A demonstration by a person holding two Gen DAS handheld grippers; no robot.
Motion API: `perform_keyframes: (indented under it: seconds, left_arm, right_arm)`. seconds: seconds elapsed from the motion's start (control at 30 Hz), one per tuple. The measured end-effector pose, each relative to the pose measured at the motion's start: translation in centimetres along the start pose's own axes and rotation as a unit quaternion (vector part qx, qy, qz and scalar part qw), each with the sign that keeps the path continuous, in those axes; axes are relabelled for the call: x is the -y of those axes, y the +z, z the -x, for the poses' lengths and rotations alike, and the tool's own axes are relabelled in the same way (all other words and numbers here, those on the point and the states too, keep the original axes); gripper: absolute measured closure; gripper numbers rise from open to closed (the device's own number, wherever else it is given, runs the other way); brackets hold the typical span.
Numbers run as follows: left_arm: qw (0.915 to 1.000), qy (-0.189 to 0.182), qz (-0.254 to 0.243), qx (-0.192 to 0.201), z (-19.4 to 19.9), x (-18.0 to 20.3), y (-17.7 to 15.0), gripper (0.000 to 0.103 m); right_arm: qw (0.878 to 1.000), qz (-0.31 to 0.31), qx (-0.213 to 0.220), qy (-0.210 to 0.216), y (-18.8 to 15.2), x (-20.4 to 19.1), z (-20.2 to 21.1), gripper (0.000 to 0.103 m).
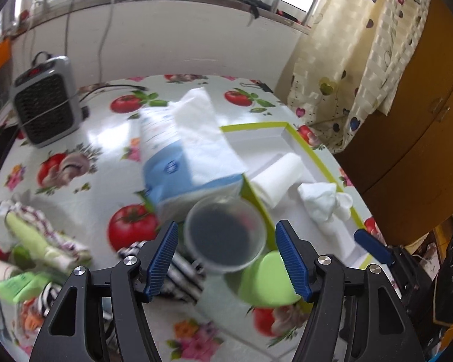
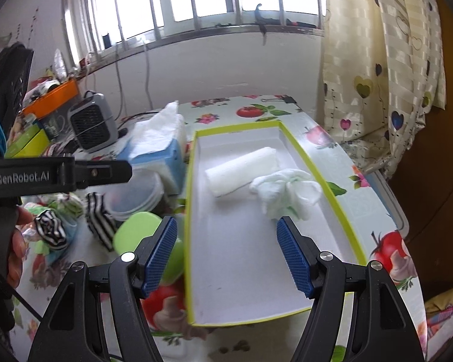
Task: Organize soft objects
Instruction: 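Withdraw both open tools from the box back toward the cloth pile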
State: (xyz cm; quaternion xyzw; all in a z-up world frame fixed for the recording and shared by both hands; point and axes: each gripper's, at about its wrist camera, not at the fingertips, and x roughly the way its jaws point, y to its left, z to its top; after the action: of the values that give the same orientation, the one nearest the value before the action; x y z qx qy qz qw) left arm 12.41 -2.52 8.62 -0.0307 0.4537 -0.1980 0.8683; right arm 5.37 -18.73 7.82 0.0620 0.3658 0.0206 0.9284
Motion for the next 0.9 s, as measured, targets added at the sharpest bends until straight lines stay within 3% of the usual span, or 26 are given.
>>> perform_keyframes:
  seconds: [0.33,0.63,0.8,0.9]
  left_arm:
    - [0.9983,0.027,0.036,0.036,4.2,-4.4,-3.0,0.037]
    - [0.9904,0.082,0.091,0.065,7.4,-10.1,-6.5,0.036]
    - [0.9871,0.101,0.108,0.061,7.9,-12.2,-8.3,0.036]
    - [0.987,0.094,0.118,0.054,7.8,-13.2,-9.4,0.036]
  right_arm:
    - [0.999,0.024,0.017,0.031,-0.4,-3.1,1.5,0.034]
    - [0.995,0.06,0.014,0.074,-1.0,-7.4,1.1,0.034]
    - [0.992,0.087,0.003,0.095,-1.7,-9.8,0.5,0.034]
    - [0.99,0.096,-0.002,0.103,-2.1,-10.8,0.1,0.034]
